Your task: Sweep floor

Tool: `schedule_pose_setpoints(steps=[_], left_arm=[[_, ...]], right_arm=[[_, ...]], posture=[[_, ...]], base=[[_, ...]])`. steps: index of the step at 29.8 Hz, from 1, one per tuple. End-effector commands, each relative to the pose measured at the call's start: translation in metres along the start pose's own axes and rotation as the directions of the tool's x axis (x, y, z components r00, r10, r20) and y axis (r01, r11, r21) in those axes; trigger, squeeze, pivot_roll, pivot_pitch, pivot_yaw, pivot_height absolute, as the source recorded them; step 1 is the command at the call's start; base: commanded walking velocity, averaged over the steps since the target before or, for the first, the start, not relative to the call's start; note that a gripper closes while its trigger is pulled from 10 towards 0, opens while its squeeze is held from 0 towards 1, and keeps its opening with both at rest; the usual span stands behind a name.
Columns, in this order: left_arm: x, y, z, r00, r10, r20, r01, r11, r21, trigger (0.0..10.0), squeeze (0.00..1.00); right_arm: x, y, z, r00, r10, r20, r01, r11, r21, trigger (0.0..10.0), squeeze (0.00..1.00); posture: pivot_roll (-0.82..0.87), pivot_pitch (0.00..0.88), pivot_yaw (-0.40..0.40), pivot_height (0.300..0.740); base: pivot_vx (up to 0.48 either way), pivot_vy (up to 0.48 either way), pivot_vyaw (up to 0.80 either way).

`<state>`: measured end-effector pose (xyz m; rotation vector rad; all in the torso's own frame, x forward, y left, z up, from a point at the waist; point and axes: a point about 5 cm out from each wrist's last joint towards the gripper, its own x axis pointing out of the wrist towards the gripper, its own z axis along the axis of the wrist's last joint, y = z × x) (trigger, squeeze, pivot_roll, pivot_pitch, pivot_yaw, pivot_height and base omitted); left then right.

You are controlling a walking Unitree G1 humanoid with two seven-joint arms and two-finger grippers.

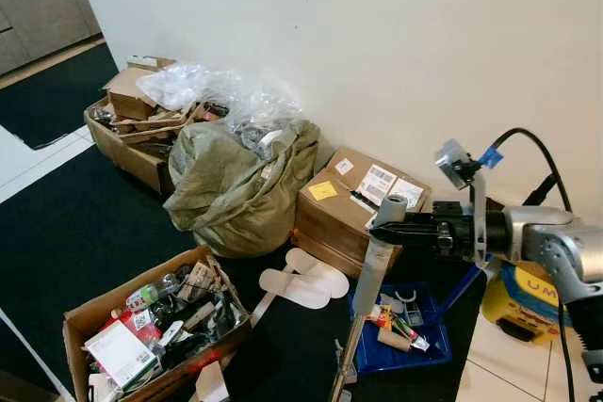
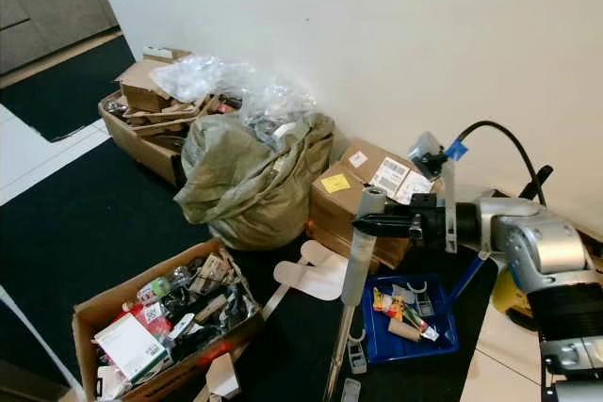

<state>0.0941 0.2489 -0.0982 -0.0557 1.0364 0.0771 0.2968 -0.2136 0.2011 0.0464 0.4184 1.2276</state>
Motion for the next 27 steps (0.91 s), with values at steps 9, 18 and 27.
schedule_pose_setpoints(steps=[9, 18, 27], left_arm=[[-0.002, 0.001, -0.008, 1.0, 0.0, -0.03, 0.0, 1.0, -0.012, 10.0, 0.0], [-0.002, 0.001, -0.009, 1.0, 0.002, -0.031, -0.002, 1.0, -0.013, 10.0, 0.0], [-0.002, 0.0, -0.009, 0.999, 0.001, -0.032, -0.001, 1.0, -0.017, 10.0, 0.0]], right_arm=[[0.024, 0.002, -0.036, 0.984, 0.015, -0.176, -0.024, 0.999, -0.044, 10.0, 0.0], [0.057, 0.002, -0.039, 0.993, -0.016, -0.115, -0.004, 0.984, -0.177, 10.0, 0.0], [0.069, -0.027, -0.01, 0.948, -0.283, 0.146, 0.312, 0.919, -0.241, 10.0, 0.0]], posture=[[-0.05, 0.133, 0.007, 0.74], [-0.05, 0.136, 0.005, 0.74], [-0.05, 0.14, -0.003, 0.74]], base=[[0.0, 0.0, 0.0], [0.0, 0.0, 0.0], [0.0, 0.0, 0.0]])
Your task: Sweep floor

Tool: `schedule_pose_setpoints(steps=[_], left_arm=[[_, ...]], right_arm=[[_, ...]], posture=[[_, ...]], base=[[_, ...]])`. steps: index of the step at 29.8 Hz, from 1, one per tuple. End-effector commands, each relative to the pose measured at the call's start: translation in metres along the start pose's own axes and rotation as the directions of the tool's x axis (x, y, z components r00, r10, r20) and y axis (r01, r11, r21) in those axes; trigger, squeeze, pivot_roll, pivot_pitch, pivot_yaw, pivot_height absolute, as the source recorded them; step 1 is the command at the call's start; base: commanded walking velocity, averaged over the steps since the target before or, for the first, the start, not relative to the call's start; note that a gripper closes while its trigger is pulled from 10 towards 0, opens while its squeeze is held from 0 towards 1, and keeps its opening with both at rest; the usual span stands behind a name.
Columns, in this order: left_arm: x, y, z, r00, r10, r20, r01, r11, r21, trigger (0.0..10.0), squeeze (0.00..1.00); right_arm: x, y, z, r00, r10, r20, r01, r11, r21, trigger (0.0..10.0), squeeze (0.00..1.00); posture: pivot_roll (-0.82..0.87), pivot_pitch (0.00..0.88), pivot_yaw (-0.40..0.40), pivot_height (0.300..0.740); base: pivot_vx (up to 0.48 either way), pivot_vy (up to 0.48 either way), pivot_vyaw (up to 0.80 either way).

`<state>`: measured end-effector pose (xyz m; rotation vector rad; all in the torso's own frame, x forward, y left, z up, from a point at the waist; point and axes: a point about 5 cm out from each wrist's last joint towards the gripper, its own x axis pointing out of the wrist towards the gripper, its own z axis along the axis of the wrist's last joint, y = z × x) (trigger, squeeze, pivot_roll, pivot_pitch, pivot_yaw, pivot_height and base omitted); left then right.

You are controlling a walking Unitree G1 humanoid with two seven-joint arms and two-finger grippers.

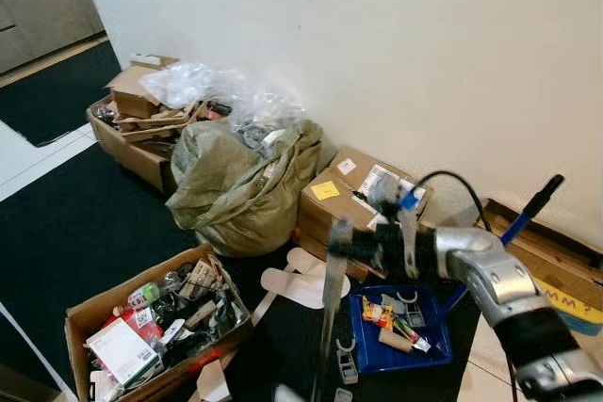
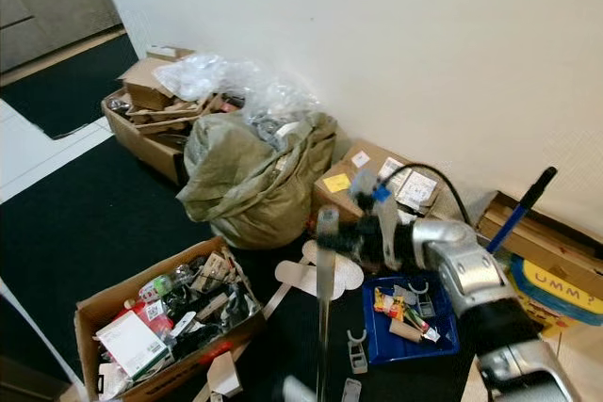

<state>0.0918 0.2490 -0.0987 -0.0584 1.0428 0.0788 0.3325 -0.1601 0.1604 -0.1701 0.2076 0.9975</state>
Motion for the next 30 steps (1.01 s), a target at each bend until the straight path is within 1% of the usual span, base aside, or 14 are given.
schedule_pose_setpoints(steps=[1, 3, 4, 5, 8, 10, 11, 12, 14, 17, 20, 22, 25, 30], left_arm=[[-0.002, 0.0, -0.007, 1.0, 0.0, -0.025, -0.001, 1.0, -0.016, 10.0, 0.0], [-0.002, 0.0, -0.007, 1.0, 0.0, -0.024, 0.0, 1.0, -0.017, 10.0, 0.0], [-0.002, -0.001, -0.007, 1.0, 0.0, -0.024, 0.0, 1.0, -0.018, 10.0, 0.0], [-0.002, -0.001, -0.007, 1.0, 0.0, -0.024, 0.0, 1.0, -0.018, 10.0, 0.0], [-0.002, -0.001, -0.007, 1.0, 0.001, -0.024, -0.001, 1.0, -0.02, 10.0, 0.0], [-0.002, -0.001, -0.007, 1.0, 0.001, -0.024, -0.001, 1.0, -0.02, 10.0, 0.0], [-0.002, -0.001, -0.008, 1.0, 0.002, -0.025, -0.002, 1.0, -0.02, 10.0, 0.0], [-0.002, -0.001, -0.008, 1.0, 0.002, -0.025, -0.002, 1.0, -0.02, 10.0, 0.0], [-0.002, -0.001, -0.008, 1.0, 0.003, -0.026, -0.003, 1.0, -0.02, 10.0, 0.0], [-0.002, -0.001, -0.008, 1.0, 0.003, -0.026, -0.004, 1.0, -0.021, 10.0, 0.0], [-0.002, 0.0, -0.008, 1.0, 0.004, -0.025, -0.004, 1.0, -0.021, 10.0, 0.0], [-0.002, 0.0, -0.008, 1.0, 0.004, -0.025, -0.004, 1.0, -0.021, 10.0, 0.0], [-0.002, 0.001, -0.008, 1.0, 0.006, -0.028, -0.006, 1.0, -0.017, 10.0, 0.0], [-0.002, 0.001, -0.009, 1.0, 0.006, -0.029, -0.007, 1.0, -0.015, 10.0, 0.0]], right_arm=[[0.0, -0.004, 0.003, 0.999, -0.037, 0.033, 0.038, 0.999, -0.029, 10.0, 0.0], [0.001, -0.003, 0.002, 0.999, -0.029, 0.024, 0.03, 0.999, -0.038, 10.0, 0.0], [0.0, 0.0, -0.002, 1.0, 0.011, 0.002, -0.011, 1.0, -0.029, 10.0, 0.0], [0.0, 0.0, -0.002, 1.0, 0.011, 0.002, -0.011, 1.0, -0.029, 10.0, 0.0], [-0.005, 0.005, -0.005, 0.996, 0.084, -0.025, -0.084, 0.996, 0.005, 10.0, 0.0], [-0.005, 0.005, -0.005, 0.996, 0.084, -0.025, -0.084, 0.996, 0.005, 10.0, 0.0], [-0.009, 0.006, 0.0, 0.991, 0.131, -0.01, -0.131, 0.991, 0.036, 10.0, 0.0], [-0.009, 0.006, 0.0, 0.991, 0.131, -0.01, -0.131, 0.991, 0.036, 10.0, 0.0], [-0.014, 0.004, 0.006, 0.98, 0.201, -0.003, -0.2, 0.978, 0.065, 10.0, 0.0], [-0.016, 0.003, 0.007, 0.975, 0.223, -0.015, -0.222, 0.973, 0.066, 10.0, 0.0], [-0.017, -0.004, 0.008, 0.976, 0.215, -0.043, -0.213, 0.976, 0.038, 10.0, 0.0], [-0.017, -0.004, 0.008, 0.976, 0.215, -0.043, -0.213, 0.976, 0.038, 10.0, 0.0], [-0.011, -0.01, 0.009, 0.98, 0.178, -0.092, -0.185, 0.98, -0.069, 10.0, 0.0], [-0.008, -0.01, 0.011, 0.983, 0.167, -0.082, -0.174, 0.981, -0.088, 10.0, 0.0]], posture=[[-0.05, 0.14, -0.004, 0.74], [-0.05, 0.142, -0.004, 0.74], [-0.05, 0.142, -0.004, 0.74], [-0.05, 0.142, -0.004, 0.74], [-0.05, 0.142, -0.006, 0.74], [-0.05, 0.142, -0.006, 0.74], [-0.05, 0.141, -0.006, 0.74], [-0.05, 0.141, -0.006, 0.74], [-0.05, 0.14, -0.009, 0.74], [-0.05, 0.14, -0.009, 0.74], [-0.04, 0.141, -0.012, 0.74], [-0.04, 0.141, -0.012, 0.74], [-0.04, 0.136, -0.01, 0.74], [-0.04, 0.135, -0.01, 0.74]], base=[[0.0, 0.0, 0.0], [0.0, 0.0, 0.0], [0.0, 0.0, 0.0], [0.0, 0.0, 0.0], [0.0, 0.0, 0.0], [0.0, 0.0, 0.0], [0.0, 0.0, 0.0], [0.0, 0.0, 0.0], [0.0, 0.0, 0.0], [0.0, 0.0, 0.0], [0.0, 0.0, 0.0], [0.0, 0.0, 0.0], [0.0, 0.0, 0.0], [0.0, 0.0, 0.0]])
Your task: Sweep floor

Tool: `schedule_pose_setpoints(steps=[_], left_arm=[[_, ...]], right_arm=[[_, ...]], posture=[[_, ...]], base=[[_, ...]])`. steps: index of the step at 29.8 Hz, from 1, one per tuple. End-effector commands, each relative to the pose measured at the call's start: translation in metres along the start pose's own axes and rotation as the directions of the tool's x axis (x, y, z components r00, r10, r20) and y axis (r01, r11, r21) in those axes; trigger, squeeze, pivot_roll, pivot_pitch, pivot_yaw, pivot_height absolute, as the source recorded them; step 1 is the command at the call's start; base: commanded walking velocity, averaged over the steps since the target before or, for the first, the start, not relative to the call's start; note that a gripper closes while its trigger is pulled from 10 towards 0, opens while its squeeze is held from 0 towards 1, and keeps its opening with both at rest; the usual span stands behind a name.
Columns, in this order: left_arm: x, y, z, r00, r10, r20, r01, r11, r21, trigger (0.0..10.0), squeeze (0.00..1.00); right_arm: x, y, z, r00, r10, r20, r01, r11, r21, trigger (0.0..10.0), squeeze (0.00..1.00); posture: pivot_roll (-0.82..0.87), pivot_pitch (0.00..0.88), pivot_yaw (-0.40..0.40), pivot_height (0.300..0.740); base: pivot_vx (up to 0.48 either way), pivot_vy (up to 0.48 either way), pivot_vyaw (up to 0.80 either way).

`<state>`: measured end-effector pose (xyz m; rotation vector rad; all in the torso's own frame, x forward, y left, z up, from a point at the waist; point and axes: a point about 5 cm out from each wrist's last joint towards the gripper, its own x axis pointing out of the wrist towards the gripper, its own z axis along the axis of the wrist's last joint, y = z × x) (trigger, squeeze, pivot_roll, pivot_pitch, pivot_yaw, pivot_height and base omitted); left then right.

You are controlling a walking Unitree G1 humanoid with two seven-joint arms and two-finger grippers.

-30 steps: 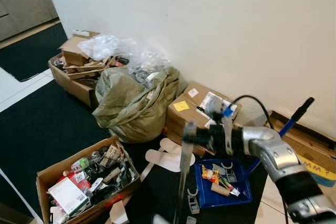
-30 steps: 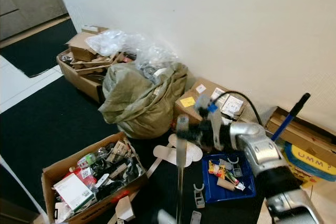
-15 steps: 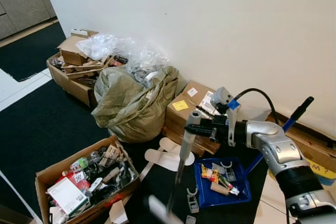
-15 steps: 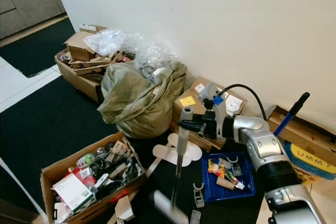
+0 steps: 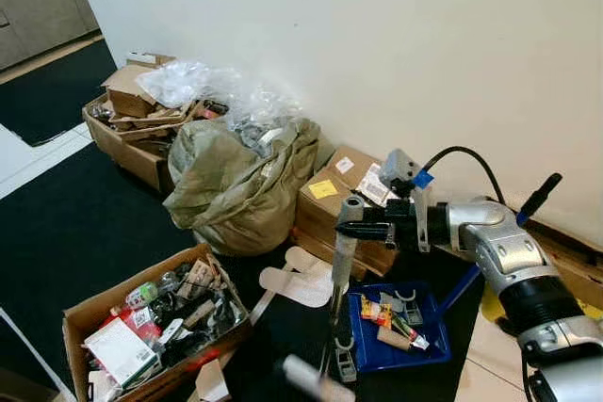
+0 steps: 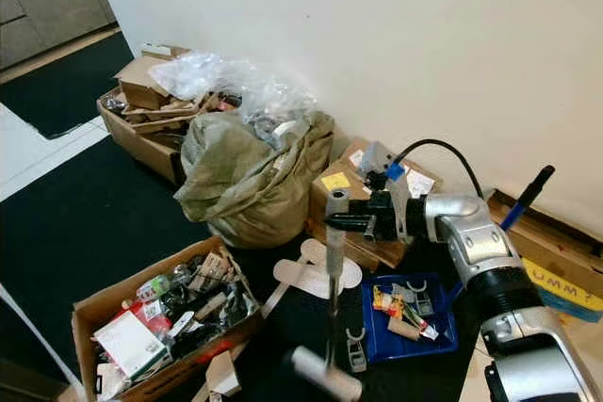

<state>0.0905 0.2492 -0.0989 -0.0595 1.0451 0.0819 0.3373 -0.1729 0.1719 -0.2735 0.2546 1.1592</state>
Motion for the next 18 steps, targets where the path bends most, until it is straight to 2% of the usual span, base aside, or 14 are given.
schedule_pose_setpoints(steps=[1, 5, 8, 18], left_arm=[[-0.002, 0.001, -0.008, 1.0, 0.004, -0.027, -0.005, 1.0, -0.013, 10.0, 0.0], [-0.002, 0.001, -0.008, 1.0, 0.005, -0.027, -0.005, 1.0, -0.011, 10.0, 0.0], [-0.002, 0.001, -0.008, 1.0, 0.007, -0.027, -0.007, 1.0, -0.007, 10.0, 0.0], [-0.003, 0.001, -0.009, 1.0, 0.007, -0.029, -0.007, 1.0, -0.006, 10.0, 0.0]], right_arm=[[0.004, 0.001, 0.004, 1.0, 0.019, 0.007, -0.019, 1.0, -0.013, 10.0, 0.0], [0.003, 0.004, 0.002, 0.997, 0.074, -0.015, -0.073, 0.997, 0.006, 10.0, 0.0], [-0.008, 0.007, 0.003, 0.981, 0.188, -0.038, -0.185, 0.98, 0.074, 10.0, 0.0], [-0.015, 0.0, 0.01, 0.98, 0.201, -0.005, -0.2, 0.976, 0.085, 10.0, 0.0]], posture=[[-0.03, 0.132, -0.009, 0.74], [-0.03, 0.132, -0.007, 0.74], [-0.03, 0.126, -0.006, 0.74], [-0.03, 0.128, -0.007, 0.74]], base=[[0.0, 0.0, 0.0], [0.0, 0.0, 0.0], [0.0, 0.0, 0.0], [0.0, 0.0, 0.0]])
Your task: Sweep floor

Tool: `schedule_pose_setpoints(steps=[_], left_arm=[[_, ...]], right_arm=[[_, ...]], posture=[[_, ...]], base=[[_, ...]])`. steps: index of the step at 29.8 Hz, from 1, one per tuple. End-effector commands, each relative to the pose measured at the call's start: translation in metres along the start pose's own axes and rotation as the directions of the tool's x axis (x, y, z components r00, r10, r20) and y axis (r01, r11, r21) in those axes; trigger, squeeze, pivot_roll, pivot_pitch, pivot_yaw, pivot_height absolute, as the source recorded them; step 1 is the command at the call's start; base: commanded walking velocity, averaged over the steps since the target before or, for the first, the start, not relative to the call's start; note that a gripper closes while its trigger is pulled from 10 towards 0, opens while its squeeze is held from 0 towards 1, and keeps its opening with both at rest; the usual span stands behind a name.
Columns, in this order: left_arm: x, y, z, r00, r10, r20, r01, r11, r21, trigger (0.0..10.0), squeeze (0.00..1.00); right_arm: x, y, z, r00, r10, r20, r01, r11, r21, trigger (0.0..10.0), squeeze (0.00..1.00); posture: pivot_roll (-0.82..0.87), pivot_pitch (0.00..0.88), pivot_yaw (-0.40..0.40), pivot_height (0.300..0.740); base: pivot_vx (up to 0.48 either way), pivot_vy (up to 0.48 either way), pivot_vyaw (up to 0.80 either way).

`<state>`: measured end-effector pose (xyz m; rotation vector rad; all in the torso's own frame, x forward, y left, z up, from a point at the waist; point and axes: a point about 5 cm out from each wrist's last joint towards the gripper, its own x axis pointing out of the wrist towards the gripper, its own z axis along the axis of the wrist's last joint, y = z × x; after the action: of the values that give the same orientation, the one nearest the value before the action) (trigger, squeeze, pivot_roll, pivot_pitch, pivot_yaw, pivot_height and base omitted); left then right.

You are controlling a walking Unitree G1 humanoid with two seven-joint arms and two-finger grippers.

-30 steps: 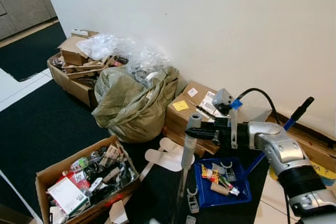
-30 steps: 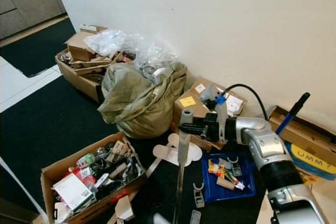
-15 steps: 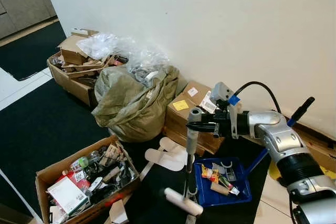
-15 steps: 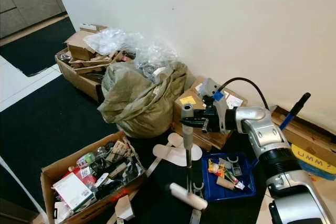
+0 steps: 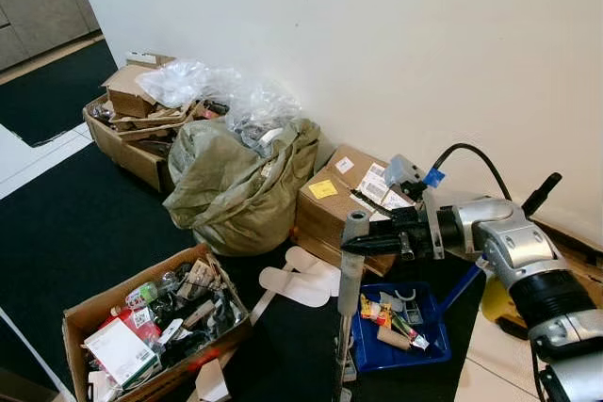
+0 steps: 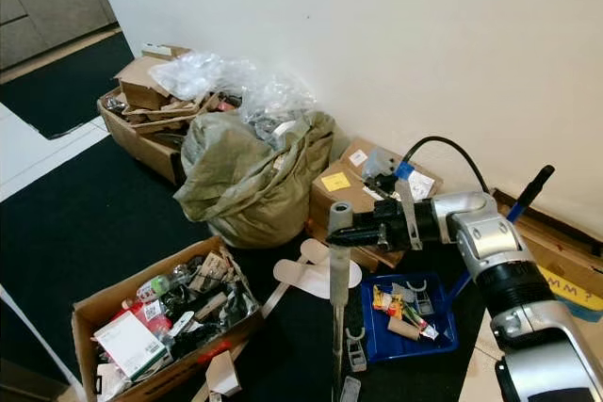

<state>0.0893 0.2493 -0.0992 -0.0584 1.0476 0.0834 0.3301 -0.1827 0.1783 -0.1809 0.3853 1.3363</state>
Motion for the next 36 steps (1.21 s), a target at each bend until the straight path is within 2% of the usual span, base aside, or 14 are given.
schedule_pose_setpoints(steps=[1, 3, 4, 9, 13, 17, 18, 20, 22, 32, 33, 34, 35, 36], left_arm=[[-0.002, 0.001, -0.008, 1.0, 0.004, -0.027, -0.004, 1.0, -0.007, 10.0, 0.0], [-0.002, 0.001, -0.008, 1.0, 0.003, -0.027, -0.004, 1.0, -0.007, 10.0, 0.0], [-0.002, 0.001, -0.008, 1.0, 0.003, -0.028, -0.003, 1.0, -0.007, 10.0, 0.0], [-0.003, 0.001, -0.009, 1.0, 0.003, -0.029, -0.003, 1.0, -0.007, 10.0, 0.0], [-0.003, 0.002, -0.01, 0.999, 0.005, -0.031, -0.006, 1.0, -0.006, 10.0, 0.0], [-0.004, 0.004, -0.012, 0.999, 0.008, -0.036, -0.008, 1.0, -0.002, 10.0, 0.0], [-0.004, 0.004, -0.012, 0.999, 0.008, -0.036, -0.008, 1.0, -0.002, 10.0, 0.0], [-0.005, 0.005, -0.013, 0.999, 0.008, -0.04, -0.008, 1.0, 0.002, 10.0, 0.0], [-0.006, 0.006, -0.014, 0.999, 0.008, -0.041, -0.008, 1.0, 0.003, 10.0, 0.0], [-0.007, 0.008, -0.016, 0.999, 0.009, -0.046, -0.009, 1.0, 0.006, 10.0, 0.0], [-0.008, 0.009, -0.016, 0.999, 0.011, -0.047, -0.01, 1.0, 0.009, 10.0, 0.0], [-0.008, 0.009, -0.016, 0.999, 0.011, -0.047, -0.01, 1.0, 0.009, 10.0, 0.0], [-0.008, 0.011, -0.017, 0.999, 0.012, -0.048, -0.012, 1.0, 0.012, 10.0, 0.0], [-0.008, 0.011, -0.017, 0.999, 0.012, -0.048, -0.012, 1.0, 0.012, 10.0, 0.0]], right_arm=[[-0.003, -0.001, 0.006, 1.0, 0.008, 0.01, -0.008, 1.0, -0.024, 10.0, 0.0], [-0.002, 0.0, 0.003, 1.0, 0.016, -0.006, -0.016, 1.0, -0.021, 10.0, 0.0], [0.004, 0.004, -0.009, 0.998, 0.02, -0.064, -0.023, 0.999, -0.033, 10.0, 0.0], [0.009, 0.006, -0.018, 0.995, 0.021, -0.102, -0.025, 0.999, -0.04, 10.0, 0.0], [0.021, 0.008, -0.036, 0.991, -0.002, -0.131, -0.002, 1.0, -0.03, 10.0, 0.0], [0.026, -0.002, -0.037, 0.991, -0.119, -0.066, 0.116, 0.992, -0.057, 10.0, 0.0], [0.026, -0.002, -0.037, 0.991, -0.119, -0.066, 0.116, 0.992, -0.057, 10.0, 0.0], [0.026, -0.01, -0.034, 0.978, -0.21, -0.011, 0.209, 0.975, -0.08, 10.0, 0.0], [0.026, -0.013, -0.032, 0.967, -0.254, 0.022, 0.255, 0.962, -0.097, 10.0, 0.0], [0.035, -0.014, -0.026, 0.942, -0.322, 0.1, 0.334, 0.932, -0.141, 10.0, 0.0], [0.038, -0.016, -0.022, 0.929, -0.351, 0.117, 0.367, 0.913, -0.18, 10.0, 0.0], [0.038, -0.016, -0.022, 0.929, -0.351, 0.117, 0.367, 0.913, -0.18, 10.0, 0.0], [0.04, -0.018, -0.018, 0.915, -0.383, 0.128, 0.403, 0.888, -0.221, 10.0, 0.0], [0.04, -0.018, -0.018, 0.915, -0.383, 0.128, 0.403, 0.888, -0.221, 10.0, 0.0]], posture=[[-0.03, 0.13, -0.006, 0.74], [-0.03, 0.13, -0.006, 0.74], [-0.03, 0.135, -0.006, 0.74], [-0.03, 0.135, -0.006, 0.74], [-0.02, 0.153, 0.0, 0.74], [-0.02, 0.165, 0.006, 0.74], [-0.02, 0.165, 0.006, 0.74], [-0.02, 0.176, 0.007, 0.74], [-0.02, 0.178, 0.008, 0.74], [-0.01, 0.196, 0.017, 0.74], [0.0, 0.201, 0.023, 0.74], [0.0, 0.201, 0.023, 0.74], [0.01, 0.203, 0.025, 0.74], [0.01, 0.203, 0.025, 0.74]], base=[[0.0, 0.0, 0.0], [0.0, 0.0, 0.0], [0.0, 0.0, 0.0], [0.0, 0.0, 0.0], [0.0, 0.0, 0.0], [0.0, 0.0, 0.0], [0.0, 0.0, 0.0], [0.0, 0.0, 0.0], [0.0, 0.0, 0.0], [0.0, 0.0, 0.0], [0.0, 0.0, 0.0], [0.0, 0.0, 0.0], [0.0, 0.0, 0.0], [0.0, 0.0, 0.0]])
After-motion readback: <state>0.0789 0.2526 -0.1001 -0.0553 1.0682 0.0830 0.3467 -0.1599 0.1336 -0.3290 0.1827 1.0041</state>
